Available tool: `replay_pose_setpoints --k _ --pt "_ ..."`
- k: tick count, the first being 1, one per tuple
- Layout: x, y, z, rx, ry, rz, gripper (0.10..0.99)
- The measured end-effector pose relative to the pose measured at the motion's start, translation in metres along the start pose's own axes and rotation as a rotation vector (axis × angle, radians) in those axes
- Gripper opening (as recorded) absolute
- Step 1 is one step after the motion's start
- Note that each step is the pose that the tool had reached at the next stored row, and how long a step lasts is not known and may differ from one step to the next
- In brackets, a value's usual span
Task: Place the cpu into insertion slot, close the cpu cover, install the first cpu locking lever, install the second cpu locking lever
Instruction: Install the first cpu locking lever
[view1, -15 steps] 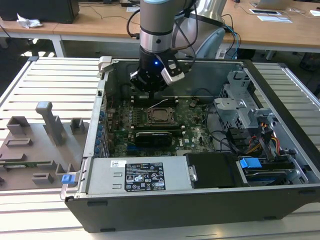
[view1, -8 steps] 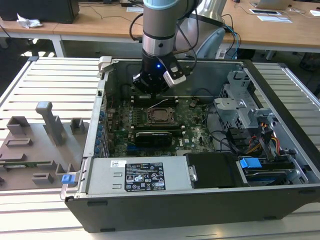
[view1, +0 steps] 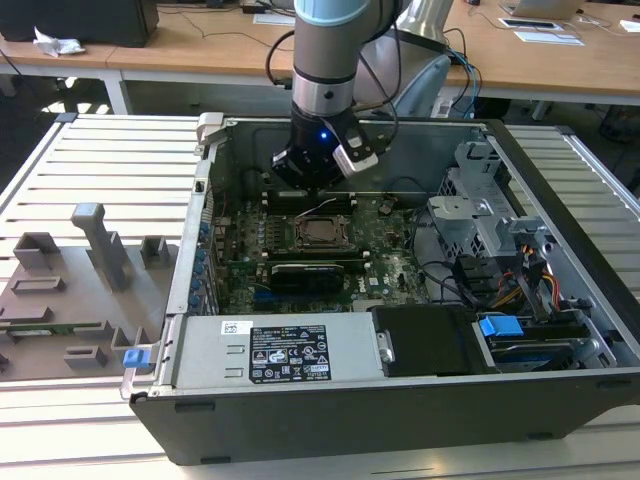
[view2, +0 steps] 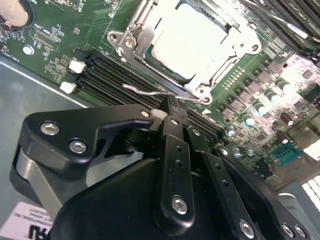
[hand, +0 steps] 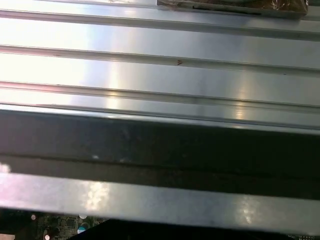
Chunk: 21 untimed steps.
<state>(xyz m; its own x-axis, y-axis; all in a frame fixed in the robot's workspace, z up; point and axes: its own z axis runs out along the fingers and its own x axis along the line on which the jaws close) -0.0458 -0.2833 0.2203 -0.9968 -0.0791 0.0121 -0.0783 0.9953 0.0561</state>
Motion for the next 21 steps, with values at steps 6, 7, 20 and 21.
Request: replay_pose_setpoints --k 6,7,20,21 --pt "-0.0096 -0.001 0.0042 0.0 0.0003 0.0 0.11" --pt "-0.0123 -0.0012 0.0049 0.0 0.0003 0.0 0.11" --pt "-0.0257 -0.0028 0.0132 0.0 -0.0013 0.038 0.11" --pt "-0.0281 -0.003 0.0138 -0.001 -0.0017 0.044 0.11"
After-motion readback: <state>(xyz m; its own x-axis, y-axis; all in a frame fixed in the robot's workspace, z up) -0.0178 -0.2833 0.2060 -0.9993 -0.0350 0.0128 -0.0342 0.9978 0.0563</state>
